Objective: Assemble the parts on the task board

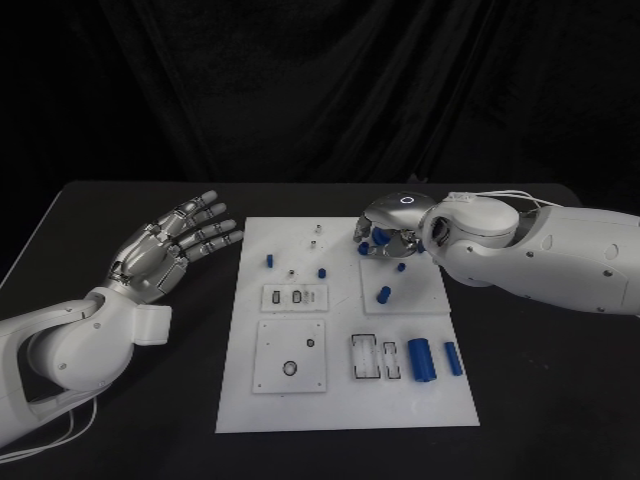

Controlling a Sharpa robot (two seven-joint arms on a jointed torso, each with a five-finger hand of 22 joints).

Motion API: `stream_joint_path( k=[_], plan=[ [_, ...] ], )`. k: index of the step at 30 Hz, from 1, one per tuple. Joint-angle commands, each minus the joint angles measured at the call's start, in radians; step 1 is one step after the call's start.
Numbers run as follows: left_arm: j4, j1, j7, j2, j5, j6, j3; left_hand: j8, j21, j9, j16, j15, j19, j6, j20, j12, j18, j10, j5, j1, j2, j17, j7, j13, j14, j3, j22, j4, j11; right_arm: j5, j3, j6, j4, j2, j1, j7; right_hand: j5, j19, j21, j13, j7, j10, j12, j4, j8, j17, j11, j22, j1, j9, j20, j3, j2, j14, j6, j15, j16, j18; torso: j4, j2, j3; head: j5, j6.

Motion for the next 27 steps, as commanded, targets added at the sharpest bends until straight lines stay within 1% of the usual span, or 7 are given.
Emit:
stream_joint_path(
  k=[1,8,12,16,19,23,27],
  plan=[
    [-0.002,0.002,0.129,0.003,0.009,0.025,0.001,0.005,-0.005,0.001,0.007,0.001,-0.006,0.003,-0.001,0.005,-0.008,-0.002,0.001,-0.009,-0.001,-0.001,0.005,0.000,-0.010,0.008,-0.001,-0.001,0.009,-0.013,0.001,-0.066,-0.014,0.005,-0.010,0.015,0.004,0.001,-0.006,0.000,-0.003,0.009,-0.004,0.000,-0.004,0.000,0.002,0.000,0.000,0.002,0.007,0.011,0.014,0.002,0.008,0.008,-0.004,-0.011,0.0005,-0.002,-0.0010,-0.001,0.000],
    [-0.006,0.002,0.124,0.005,0.009,0.030,0.001,0.005,-0.005,0.001,0.008,0.002,-0.007,0.003,0.000,0.005,-0.009,-0.002,0.000,-0.009,0.000,-0.002,0.006,0.000,-0.011,0.009,-0.001,-0.001,0.010,-0.011,0.001,-0.080,-0.037,0.014,-0.025,0.030,-0.002,0.005,-0.002,0.000,-0.002,0.040,-0.005,0.004,-0.003,0.004,0.003,0.010,-0.009,0.009,0.014,0.030,0.021,0.004,0.027,0.013,-0.001,-0.011,-0.0011,-0.003,-0.0007,-0.003,-0.002],
    [-0.008,0.002,0.121,0.006,0.009,0.033,0.001,0.005,-0.006,0.001,0.009,0.003,-0.008,0.003,0.000,0.006,-0.009,-0.002,-0.001,-0.009,0.000,-0.002,0.007,0.000,-0.012,0.010,-0.002,-0.001,0.011,-0.010,0.001,-0.091,-0.045,0.018,-0.032,0.037,0.008,0.019,0.012,0.001,0.012,0.126,0.002,-0.009,0.017,0.020,-0.015,0.037,-0.001,0.031,0.006,0.066,0.027,0.015,0.085,-0.001,0.006,-0.015,-0.0010,-0.003,-0.0010,-0.002,-0.003],
    [-0.008,0.002,0.120,0.006,0.009,0.035,0.001,0.006,-0.006,0.001,0.010,0.004,-0.008,0.005,0.000,0.007,-0.010,-0.001,-0.002,-0.009,0.001,-0.002,0.008,0.000,-0.012,0.012,-0.002,-0.001,0.013,-0.005,0.001,-0.099,-0.048,0.018,-0.036,0.045,0.001,0.026,0.019,0.001,0.019,0.181,-0.001,-0.017,0.033,0.022,-0.032,0.052,-0.005,0.051,-0.008,0.079,0.027,0.020,0.121,-0.015,0.005,-0.017,-0.0020,-0.004,-0.0010,-0.001,-0.005],
    [-0.009,0.002,0.119,0.006,0.009,0.036,0.001,0.006,-0.006,0.001,0.010,0.004,-0.008,0.005,0.000,0.007,-0.010,-0.001,-0.002,-0.009,0.001,-0.002,0.008,0.000,-0.012,0.012,-0.002,-0.001,0.013,0.002,0.001,-0.099,-0.047,0.018,-0.037,0.049,0.000,0.030,0.022,-0.001,0.019,0.206,-0.011,-0.021,0.037,0.030,-0.039,0.060,-0.010,0.063,-0.015,0.083,0.026,0.027,0.130,-0.021,0.007,-0.019,-0.0021,-0.005,-0.0014,0.000,-0.006],
    [-0.011,0.002,0.118,0.006,0.009,0.037,0.001,0.007,-0.006,0.002,0.012,0.005,-0.009,0.007,0.000,0.008,-0.011,-0.001,-0.003,-0.009,0.003,-0.002,0.009,0.000,-0.013,0.014,-0.002,-0.001,0.014,0.006,0.001,-0.106,-0.045,0.018,-0.038,0.052,-0.010,0.034,0.023,-0.001,0.019,0.247,-0.029,-0.027,0.057,0.032,-0.050,0.067,-0.023,0.091,-0.025,0.080,0.024,0.032,0.163,-0.030,0.005,-0.020,-0.0022,-0.005,-0.0015,0.000,-0.007],
    [-0.011,0.001,0.116,0.003,0.010,0.037,0.001,0.007,-0.006,0.002,0.012,0.005,-0.009,0.007,0.000,0.008,-0.011,0.000,-0.003,-0.009,0.004,-0.002,0.009,0.000,-0.013,0.015,-0.002,-0.001,0.015,0.008,0.001,-0.133,-0.037,0.012,-0.037,0.052,-0.022,0.044,0.031,-0.001,0.008,0.282,-0.051,-0.024,0.078,0.044,-0.058,0.087,-0.042,0.126,-0.031,0.067,0.025,0.042,0.189,-0.037,0.007,-0.024,-0.0015,-0.005,-0.0009,0.001,-0.006]
  ],
)
